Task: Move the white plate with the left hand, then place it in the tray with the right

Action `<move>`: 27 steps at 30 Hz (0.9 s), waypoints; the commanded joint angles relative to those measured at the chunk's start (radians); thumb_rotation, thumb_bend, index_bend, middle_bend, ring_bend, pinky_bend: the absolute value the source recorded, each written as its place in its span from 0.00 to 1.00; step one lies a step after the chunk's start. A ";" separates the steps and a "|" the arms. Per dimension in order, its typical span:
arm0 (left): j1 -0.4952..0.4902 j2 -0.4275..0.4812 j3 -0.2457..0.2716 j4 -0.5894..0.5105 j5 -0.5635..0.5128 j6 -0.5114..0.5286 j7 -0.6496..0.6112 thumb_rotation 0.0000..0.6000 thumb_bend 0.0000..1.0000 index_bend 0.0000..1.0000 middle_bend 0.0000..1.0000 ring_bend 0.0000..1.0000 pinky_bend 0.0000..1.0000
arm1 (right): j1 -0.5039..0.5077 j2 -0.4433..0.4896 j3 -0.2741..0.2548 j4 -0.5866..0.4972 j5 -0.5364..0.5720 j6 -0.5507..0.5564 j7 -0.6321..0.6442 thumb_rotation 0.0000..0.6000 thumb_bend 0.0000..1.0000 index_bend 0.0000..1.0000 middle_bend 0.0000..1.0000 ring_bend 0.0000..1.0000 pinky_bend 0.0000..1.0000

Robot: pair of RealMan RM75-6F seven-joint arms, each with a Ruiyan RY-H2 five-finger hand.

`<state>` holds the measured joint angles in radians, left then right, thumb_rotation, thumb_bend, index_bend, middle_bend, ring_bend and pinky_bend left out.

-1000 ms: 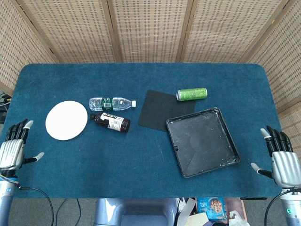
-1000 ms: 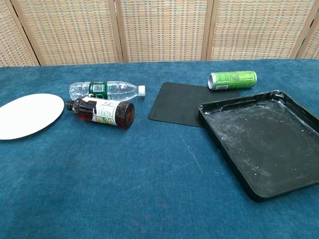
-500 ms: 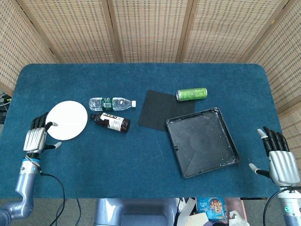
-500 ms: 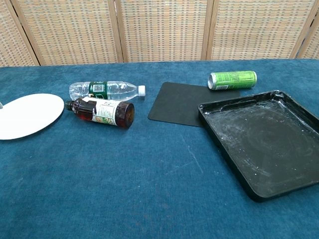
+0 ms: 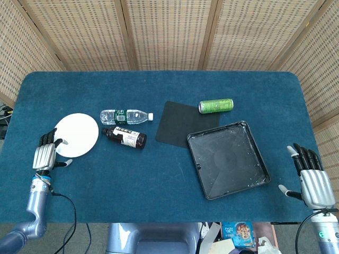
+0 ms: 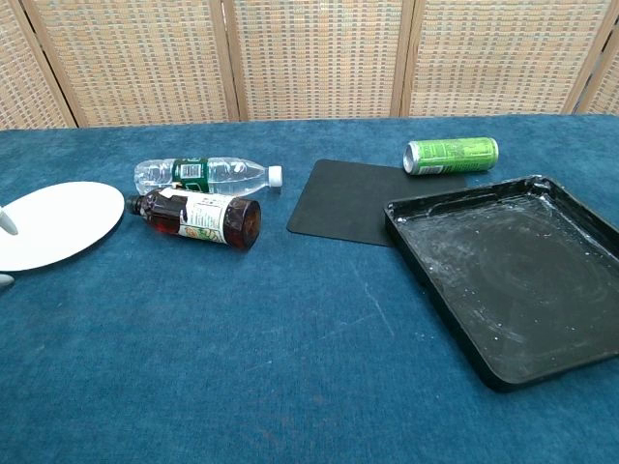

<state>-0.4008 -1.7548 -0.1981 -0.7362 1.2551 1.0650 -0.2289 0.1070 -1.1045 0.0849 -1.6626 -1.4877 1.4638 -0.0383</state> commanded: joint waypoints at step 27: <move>-0.070 -0.061 -0.029 0.119 -0.014 -0.068 -0.013 1.00 0.35 0.46 0.00 0.00 0.00 | 0.003 0.005 0.002 0.002 0.011 -0.012 0.024 1.00 0.00 0.00 0.00 0.00 0.00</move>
<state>-0.4680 -1.8137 -0.2249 -0.6206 1.2418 0.9984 -0.2403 0.1102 -1.0998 0.0867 -1.6606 -1.4773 1.4525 -0.0144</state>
